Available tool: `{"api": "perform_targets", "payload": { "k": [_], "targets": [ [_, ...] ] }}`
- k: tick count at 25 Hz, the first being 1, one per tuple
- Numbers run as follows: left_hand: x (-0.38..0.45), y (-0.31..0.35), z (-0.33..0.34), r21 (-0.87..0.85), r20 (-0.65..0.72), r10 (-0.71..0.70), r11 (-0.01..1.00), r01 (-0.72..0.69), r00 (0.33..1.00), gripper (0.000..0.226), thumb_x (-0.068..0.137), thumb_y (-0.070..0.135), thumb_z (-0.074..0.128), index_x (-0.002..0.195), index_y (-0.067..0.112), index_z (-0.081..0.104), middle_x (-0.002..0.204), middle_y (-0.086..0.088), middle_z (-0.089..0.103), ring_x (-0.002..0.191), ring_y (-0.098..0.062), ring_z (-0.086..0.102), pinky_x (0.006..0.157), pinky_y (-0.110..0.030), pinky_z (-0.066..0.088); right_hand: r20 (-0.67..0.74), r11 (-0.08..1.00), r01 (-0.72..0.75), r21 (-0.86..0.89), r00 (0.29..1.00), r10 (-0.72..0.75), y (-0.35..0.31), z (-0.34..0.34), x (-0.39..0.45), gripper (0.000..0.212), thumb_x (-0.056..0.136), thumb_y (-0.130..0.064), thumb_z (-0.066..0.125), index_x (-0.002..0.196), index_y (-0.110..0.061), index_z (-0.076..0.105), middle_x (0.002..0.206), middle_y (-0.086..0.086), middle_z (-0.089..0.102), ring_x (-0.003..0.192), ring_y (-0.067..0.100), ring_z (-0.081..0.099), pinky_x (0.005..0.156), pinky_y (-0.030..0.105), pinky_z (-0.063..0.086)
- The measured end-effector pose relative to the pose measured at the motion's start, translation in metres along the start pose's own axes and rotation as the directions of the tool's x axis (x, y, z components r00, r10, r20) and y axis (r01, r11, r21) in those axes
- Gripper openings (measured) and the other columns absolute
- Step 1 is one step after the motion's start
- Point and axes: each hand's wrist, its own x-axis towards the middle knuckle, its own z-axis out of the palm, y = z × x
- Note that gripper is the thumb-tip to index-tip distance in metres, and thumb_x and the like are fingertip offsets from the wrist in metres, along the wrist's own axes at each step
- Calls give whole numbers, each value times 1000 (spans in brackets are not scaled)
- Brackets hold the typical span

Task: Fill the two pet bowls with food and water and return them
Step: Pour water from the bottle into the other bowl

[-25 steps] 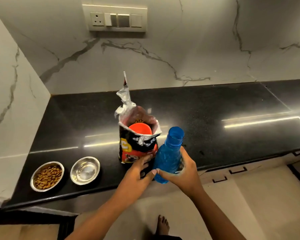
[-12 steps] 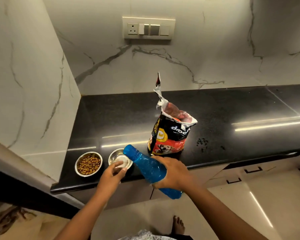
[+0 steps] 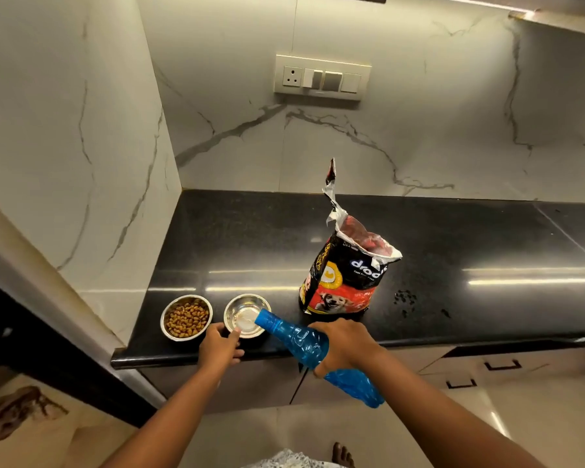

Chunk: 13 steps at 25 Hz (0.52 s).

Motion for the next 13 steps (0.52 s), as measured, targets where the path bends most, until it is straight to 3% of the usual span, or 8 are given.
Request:
{"api": "perform_targets", "payload": {
  "k": [5, 13],
  "targets": [
    [11, -4, 10, -14, -52, 8, 1000, -9, 999, 30, 95, 9, 55, 124, 7, 47, 87, -19, 70, 66, -27, 69, 60, -38, 59, 47, 998, 32, -46, 998, -30, -1, -5, 7, 99, 55, -63, 82, 143, -31, 50, 124, -2, 68, 111, 22, 62, 93, 38, 51],
    [21, -8, 10, 26, -65, 3, 1000, -1, 998, 34, 94, -1, 51, 126, 9, 45, 88, -19, 70, 65, -25, 68, 59, -36, 58, 90, 995, 34, -96, 996, -25, -3, -8, 18, 103, 56, -63, 84, 146, -27, 48, 132, 3, 64, 119, 26, 59, 95, 38, 49]
  ]
}}
